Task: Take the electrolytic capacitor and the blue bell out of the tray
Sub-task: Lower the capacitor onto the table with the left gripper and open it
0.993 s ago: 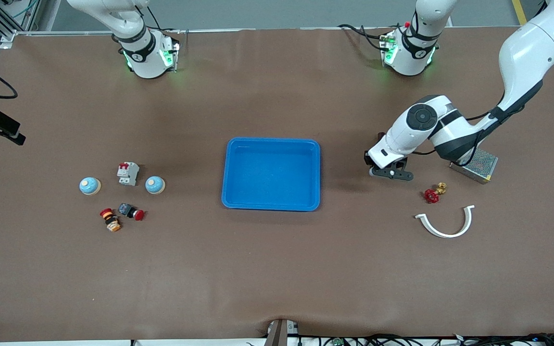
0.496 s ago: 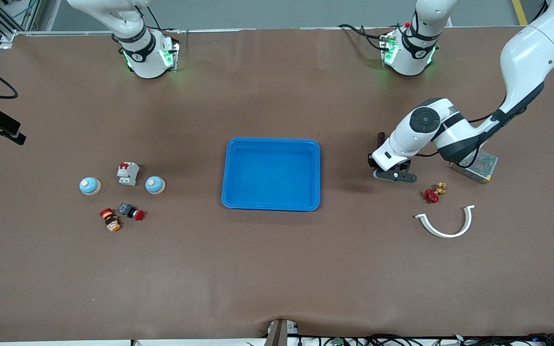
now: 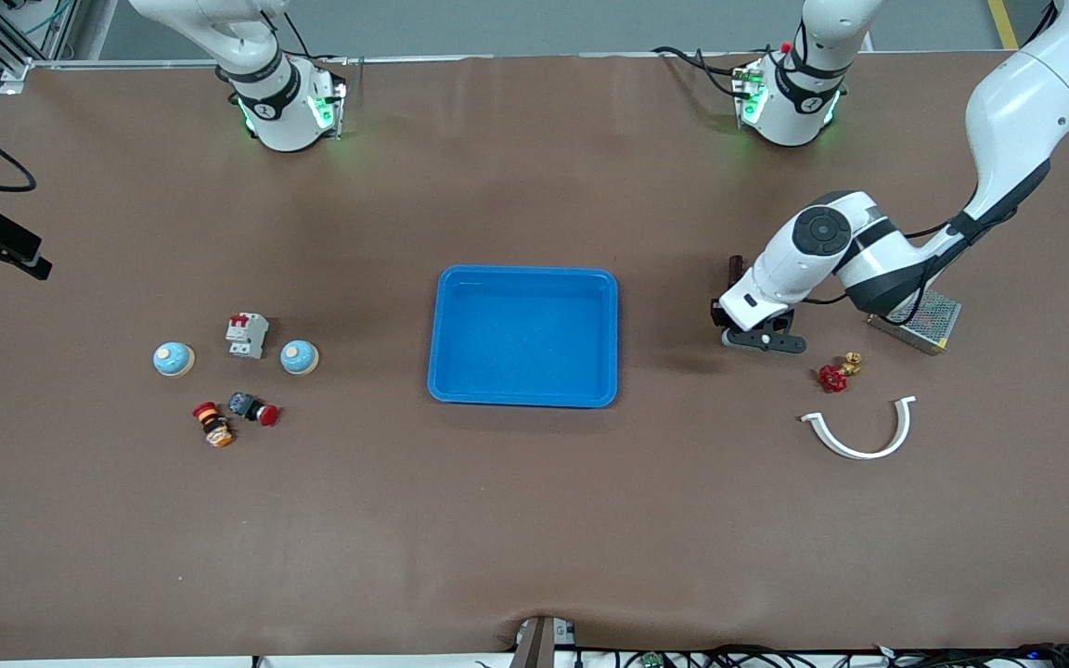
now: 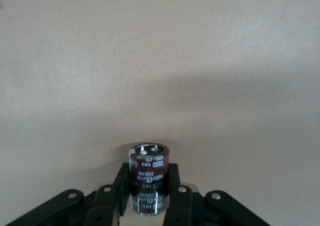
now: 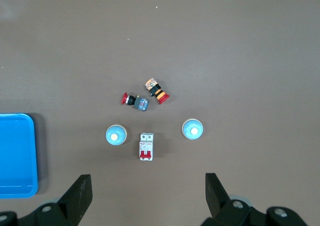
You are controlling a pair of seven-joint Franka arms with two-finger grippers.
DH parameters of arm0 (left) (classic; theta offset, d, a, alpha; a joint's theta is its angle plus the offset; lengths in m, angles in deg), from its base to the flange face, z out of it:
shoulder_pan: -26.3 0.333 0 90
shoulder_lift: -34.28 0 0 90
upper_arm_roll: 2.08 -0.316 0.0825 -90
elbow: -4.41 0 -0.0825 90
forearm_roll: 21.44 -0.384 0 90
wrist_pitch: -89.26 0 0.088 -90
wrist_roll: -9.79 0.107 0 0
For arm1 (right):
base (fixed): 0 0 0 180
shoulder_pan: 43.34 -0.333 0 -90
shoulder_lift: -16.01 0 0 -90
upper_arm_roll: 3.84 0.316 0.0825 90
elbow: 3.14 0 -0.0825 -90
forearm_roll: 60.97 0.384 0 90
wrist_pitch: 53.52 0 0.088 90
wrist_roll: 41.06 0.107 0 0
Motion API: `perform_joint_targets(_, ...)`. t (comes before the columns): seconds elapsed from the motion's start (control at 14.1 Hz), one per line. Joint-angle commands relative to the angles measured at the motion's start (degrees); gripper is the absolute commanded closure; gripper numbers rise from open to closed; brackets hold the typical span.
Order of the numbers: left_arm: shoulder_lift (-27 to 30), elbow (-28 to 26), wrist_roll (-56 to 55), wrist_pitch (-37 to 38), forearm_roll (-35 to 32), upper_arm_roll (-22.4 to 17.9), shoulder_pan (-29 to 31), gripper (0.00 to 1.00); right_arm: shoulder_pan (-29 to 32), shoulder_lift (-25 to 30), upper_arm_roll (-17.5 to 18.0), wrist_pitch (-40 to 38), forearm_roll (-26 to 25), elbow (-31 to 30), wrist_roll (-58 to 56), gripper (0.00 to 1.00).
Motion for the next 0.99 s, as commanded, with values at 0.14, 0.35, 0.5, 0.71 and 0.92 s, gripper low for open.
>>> perform_joint_targets(0.14, 0.10, -0.65, -2.35, -1.30, -1.83, 0.10, 0.07, 1.00, 0.11, -0.22, 0.20, -0.75, -0.26, 1.19, 0.24, 0.00)
perform_joint_targets(0.35, -0.34, -0.56, -3.84, -1.73, -4.11, -1.13, -0.28, 1.00, 0.11, -0.40, 0.20, -0.84, -0.26, 1.89, 0.24, 0.00)
perform_joint_targets(0.5, -0.43, -0.56, -5.16, -3.58, -5.17, -2.09, -1.16, 1.00, 0.20, -0.49, 0.20, -0.84, -0.26, 1.89, 0.24, 0.00)
perform_joint_targets(0.71, -0.34, -0.39, -6.22, -3.76, -5.17, -2.72, -2.22, 1.00, 0.20, -0.49, 0.20, -0.84, -0.26, 1.89, 0.24, 0.00)
perform_joint_targets(0.92, -0.34, -0.30, -6.75, -3.76, -5.17, -2.72, -2.39, 1.00, 0.20, -0.49, 0.20, -0.84, -0.17, 1.89, 0.24, 0.00)
